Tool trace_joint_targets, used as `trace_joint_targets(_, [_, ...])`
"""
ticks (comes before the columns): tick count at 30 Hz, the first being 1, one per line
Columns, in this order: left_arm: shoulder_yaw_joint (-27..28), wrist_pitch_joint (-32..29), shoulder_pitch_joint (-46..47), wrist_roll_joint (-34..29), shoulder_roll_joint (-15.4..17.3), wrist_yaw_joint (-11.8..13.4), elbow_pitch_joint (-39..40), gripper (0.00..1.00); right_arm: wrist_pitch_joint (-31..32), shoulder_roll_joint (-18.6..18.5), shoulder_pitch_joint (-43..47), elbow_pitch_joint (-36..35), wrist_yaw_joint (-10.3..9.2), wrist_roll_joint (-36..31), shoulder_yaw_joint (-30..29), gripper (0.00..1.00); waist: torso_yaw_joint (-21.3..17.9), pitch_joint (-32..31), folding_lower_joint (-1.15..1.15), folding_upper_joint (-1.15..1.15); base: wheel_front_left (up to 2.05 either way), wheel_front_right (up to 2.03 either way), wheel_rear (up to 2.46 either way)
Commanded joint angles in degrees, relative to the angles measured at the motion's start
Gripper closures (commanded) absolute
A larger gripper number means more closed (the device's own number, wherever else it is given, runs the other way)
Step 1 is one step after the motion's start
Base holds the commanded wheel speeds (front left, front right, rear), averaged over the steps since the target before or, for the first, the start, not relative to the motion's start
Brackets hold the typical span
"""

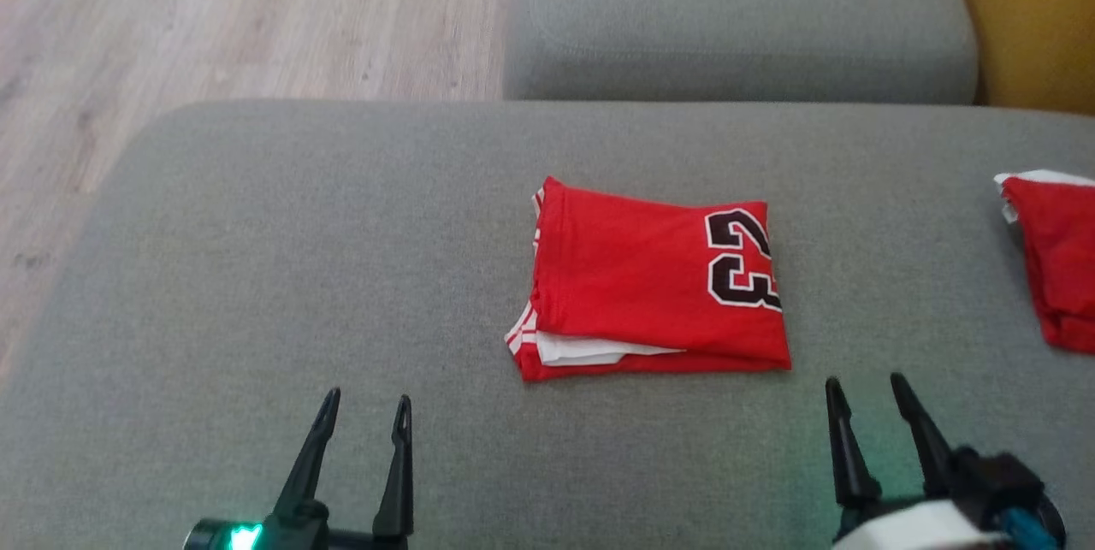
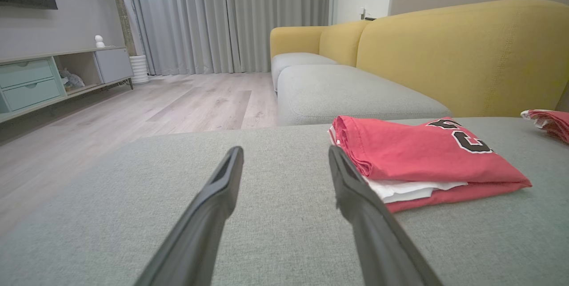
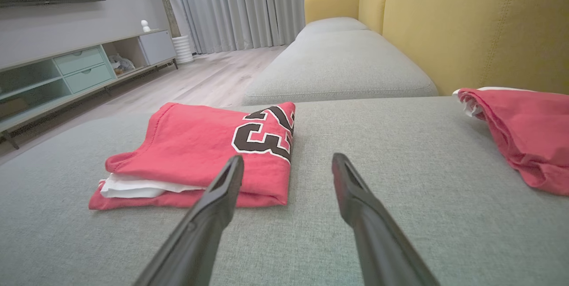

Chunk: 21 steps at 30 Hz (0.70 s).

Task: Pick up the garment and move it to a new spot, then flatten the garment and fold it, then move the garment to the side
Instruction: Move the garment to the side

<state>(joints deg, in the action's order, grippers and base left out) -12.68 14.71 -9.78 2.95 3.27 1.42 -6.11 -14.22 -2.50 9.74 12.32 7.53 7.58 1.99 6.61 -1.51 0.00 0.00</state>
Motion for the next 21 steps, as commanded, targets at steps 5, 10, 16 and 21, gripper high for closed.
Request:
trace_joint_targets(5, [0.9,0.3,4.3,-1.1,-0.4,-0.4,3.5,0.0,-0.8,-0.4,-8.4,2.6,-0.04,0.6,1.2,0.0,0.3,3.9,0.0,0.0,0.0,0.0,0.0])
trace_joint_targets(10, [0.0,0.3,6.8,-1.3,-0.4,-0.7,4.3,0.0,-0.2,-0.4,-17.7,9.4,-0.04,1.4,2.6,0.0,0.7,8.8,0.0,0.0,0.0,0.0,0.0])
trace_joint_targets(16, [-1.0,0.3,9.2,-1.5,-0.4,-0.9,4.0,0.0,4.8,-0.4,-26.9,16.8,-0.04,3.0,2.2,0.0,1.5,12.4,0.0,0.0,0.0,0.0,0.0])
trace_joint_targets(21, [-1.8,0.3,10.9,-1.3,-0.4,-0.5,4.0,0.0,11.3,-0.6,-31.5,24.2,-0.04,3.8,1.0,0.0,1.9,14.1,0.0,0.0,0.0,0.0,0.0])
